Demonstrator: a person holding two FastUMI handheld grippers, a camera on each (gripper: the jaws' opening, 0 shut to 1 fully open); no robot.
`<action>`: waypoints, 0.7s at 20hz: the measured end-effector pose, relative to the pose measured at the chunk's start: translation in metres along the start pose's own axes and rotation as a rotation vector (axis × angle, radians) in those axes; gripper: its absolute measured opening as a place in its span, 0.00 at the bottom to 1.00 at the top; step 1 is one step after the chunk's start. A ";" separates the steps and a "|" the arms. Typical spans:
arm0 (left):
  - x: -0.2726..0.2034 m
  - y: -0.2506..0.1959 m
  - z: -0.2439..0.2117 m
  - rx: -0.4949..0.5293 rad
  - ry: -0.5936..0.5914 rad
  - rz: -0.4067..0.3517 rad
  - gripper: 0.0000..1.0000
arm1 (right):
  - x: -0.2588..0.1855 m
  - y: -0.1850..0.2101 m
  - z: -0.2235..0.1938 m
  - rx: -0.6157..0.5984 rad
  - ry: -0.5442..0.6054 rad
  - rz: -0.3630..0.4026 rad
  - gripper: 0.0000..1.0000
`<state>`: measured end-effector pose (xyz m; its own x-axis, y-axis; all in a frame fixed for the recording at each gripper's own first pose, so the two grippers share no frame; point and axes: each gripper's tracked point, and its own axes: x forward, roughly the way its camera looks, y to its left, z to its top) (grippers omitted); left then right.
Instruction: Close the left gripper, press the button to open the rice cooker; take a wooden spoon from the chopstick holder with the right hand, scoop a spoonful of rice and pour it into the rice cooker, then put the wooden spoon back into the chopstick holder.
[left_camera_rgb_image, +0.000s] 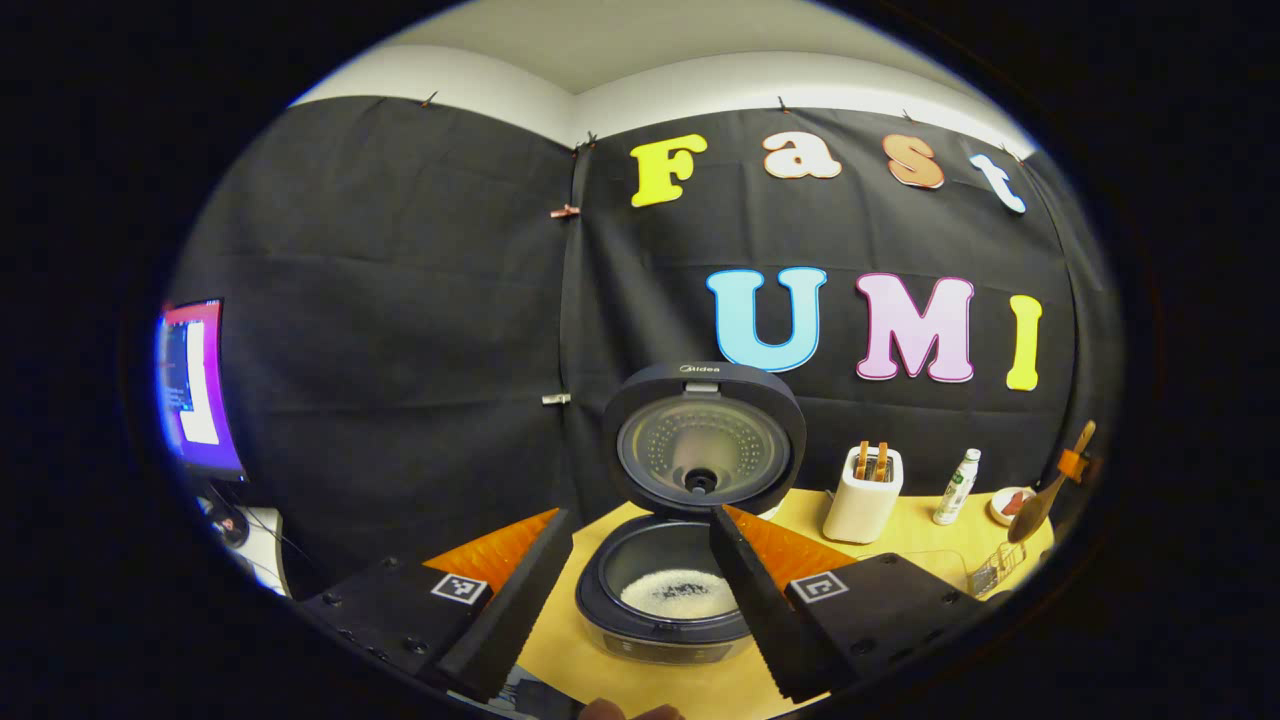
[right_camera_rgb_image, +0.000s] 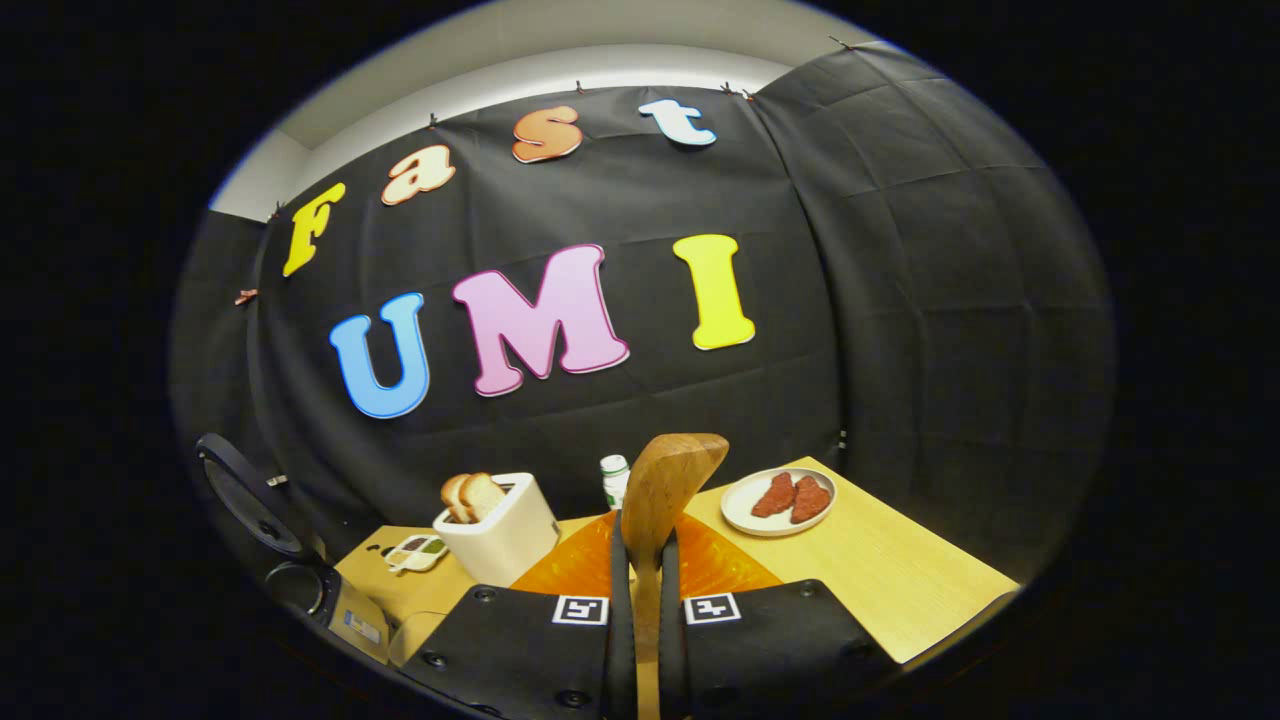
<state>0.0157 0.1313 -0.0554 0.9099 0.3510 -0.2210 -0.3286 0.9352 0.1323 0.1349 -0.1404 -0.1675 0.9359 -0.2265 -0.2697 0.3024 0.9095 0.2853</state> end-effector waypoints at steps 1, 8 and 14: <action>0.000 -0.001 0.004 0.008 -0.008 -0.013 0.94 | -0.001 0.015 0.000 0.006 0.006 0.028 0.13; 0.012 0.002 0.004 0.016 -0.015 -0.063 0.94 | -0.004 0.109 -0.063 -0.017 0.129 0.172 0.13; 0.030 0.009 -0.006 0.022 0.002 -0.101 0.94 | 0.007 0.145 -0.151 -0.086 0.270 0.179 0.13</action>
<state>0.0385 0.1504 -0.0672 0.9377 0.2549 -0.2359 -0.2293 0.9645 0.1308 0.1580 0.0425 -0.2664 0.8876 0.0298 -0.4597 0.1103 0.9551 0.2749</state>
